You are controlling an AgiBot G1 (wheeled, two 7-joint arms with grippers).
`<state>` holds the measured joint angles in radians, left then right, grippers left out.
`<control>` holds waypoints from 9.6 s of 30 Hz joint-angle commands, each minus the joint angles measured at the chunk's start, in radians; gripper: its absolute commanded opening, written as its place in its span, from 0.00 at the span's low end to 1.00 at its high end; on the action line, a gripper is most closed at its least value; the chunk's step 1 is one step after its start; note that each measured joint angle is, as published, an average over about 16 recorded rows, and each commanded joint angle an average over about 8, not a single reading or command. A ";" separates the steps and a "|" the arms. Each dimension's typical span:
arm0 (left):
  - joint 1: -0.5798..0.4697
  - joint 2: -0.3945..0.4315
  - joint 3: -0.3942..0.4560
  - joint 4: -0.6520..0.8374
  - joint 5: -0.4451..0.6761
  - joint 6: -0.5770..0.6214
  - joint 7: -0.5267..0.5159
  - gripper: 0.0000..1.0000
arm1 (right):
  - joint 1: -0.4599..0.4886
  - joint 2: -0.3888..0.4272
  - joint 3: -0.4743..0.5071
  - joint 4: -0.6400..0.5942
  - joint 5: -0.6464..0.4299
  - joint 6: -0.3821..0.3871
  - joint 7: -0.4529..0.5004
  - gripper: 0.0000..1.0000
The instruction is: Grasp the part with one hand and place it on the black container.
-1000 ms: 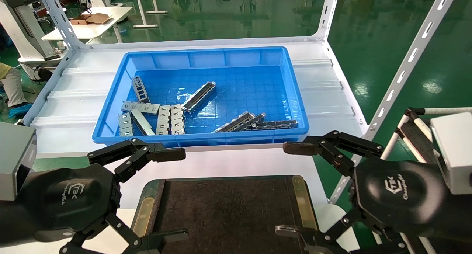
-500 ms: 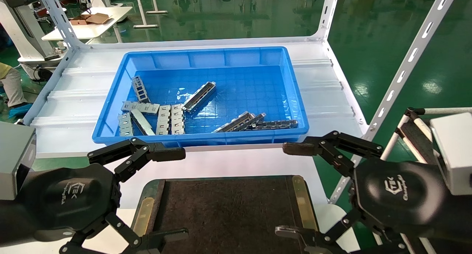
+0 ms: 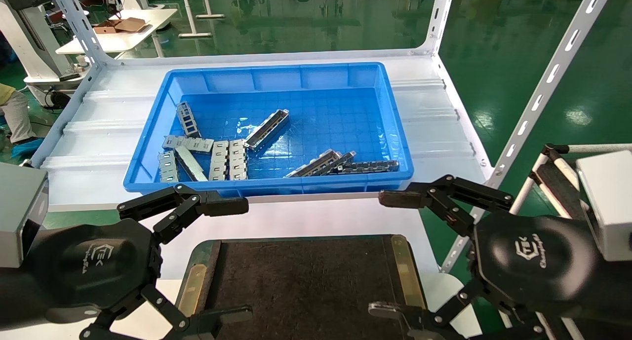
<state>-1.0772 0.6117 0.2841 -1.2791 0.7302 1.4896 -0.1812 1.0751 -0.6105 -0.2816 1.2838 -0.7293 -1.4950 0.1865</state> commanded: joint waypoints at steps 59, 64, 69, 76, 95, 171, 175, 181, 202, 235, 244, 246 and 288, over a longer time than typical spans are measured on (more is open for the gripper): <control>-0.501 0.550 0.160 0.980 0.482 -0.554 0.311 1.00 | 0.001 0.001 -0.003 -0.001 0.002 0.001 -0.001 1.00; -0.527 0.594 0.152 1.088 0.480 -0.619 0.365 1.00 | 0.001 0.001 -0.003 -0.001 0.002 0.001 -0.002 1.00; -0.543 0.630 0.144 1.160 0.472 -0.665 0.402 1.00 | 0.001 0.001 -0.003 -0.001 0.002 0.001 -0.002 1.00; -0.554 0.661 0.144 1.218 0.474 -0.704 0.443 0.40 | 0.001 0.001 -0.004 -0.001 0.003 0.001 -0.002 0.30; -0.540 0.688 0.130 1.267 0.454 -0.747 0.496 0.00 | 0.001 0.002 -0.005 -0.001 0.003 0.002 -0.003 0.00; -0.084 0.453 0.097 0.639 0.232 0.065 0.243 0.00 | 0.003 0.004 -0.010 -0.001 0.007 0.004 -0.005 0.00; 0.024 0.437 0.104 0.534 0.227 0.000 0.172 0.00 | 0.003 0.004 -0.010 -0.001 0.007 0.004 -0.005 0.00; 0.181 0.432 0.110 0.409 0.250 -0.167 0.089 0.00 | 0.003 0.004 -0.011 -0.001 0.007 0.004 -0.006 0.00; 0.444 0.596 0.184 0.189 0.473 -0.941 -0.274 0.00 | 0.003 0.005 -0.012 -0.001 0.008 0.005 -0.006 0.00; 0.301 0.754 0.496 0.400 0.334 -1.447 -0.399 0.00 | 0.003 0.006 -0.014 -0.001 0.009 0.006 -0.007 0.00; 0.278 0.753 0.584 0.417 0.296 -1.517 -0.435 0.00 | 0.004 0.006 -0.015 -0.001 0.010 0.006 -0.007 0.00; 0.274 0.753 0.600 0.420 0.292 -1.529 -0.444 0.00 | 0.004 0.006 -0.015 -0.001 0.010 0.006 -0.007 0.00; 0.201 0.730 0.797 0.367 0.403 -1.630 -0.795 1.00 | 0.004 0.007 -0.017 -0.001 0.011 0.007 -0.009 1.00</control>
<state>-0.8742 1.3333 1.0749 -0.9190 1.1339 -0.1294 -0.9688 1.0791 -0.6038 -0.2986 1.2831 -0.7179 -1.4881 0.1779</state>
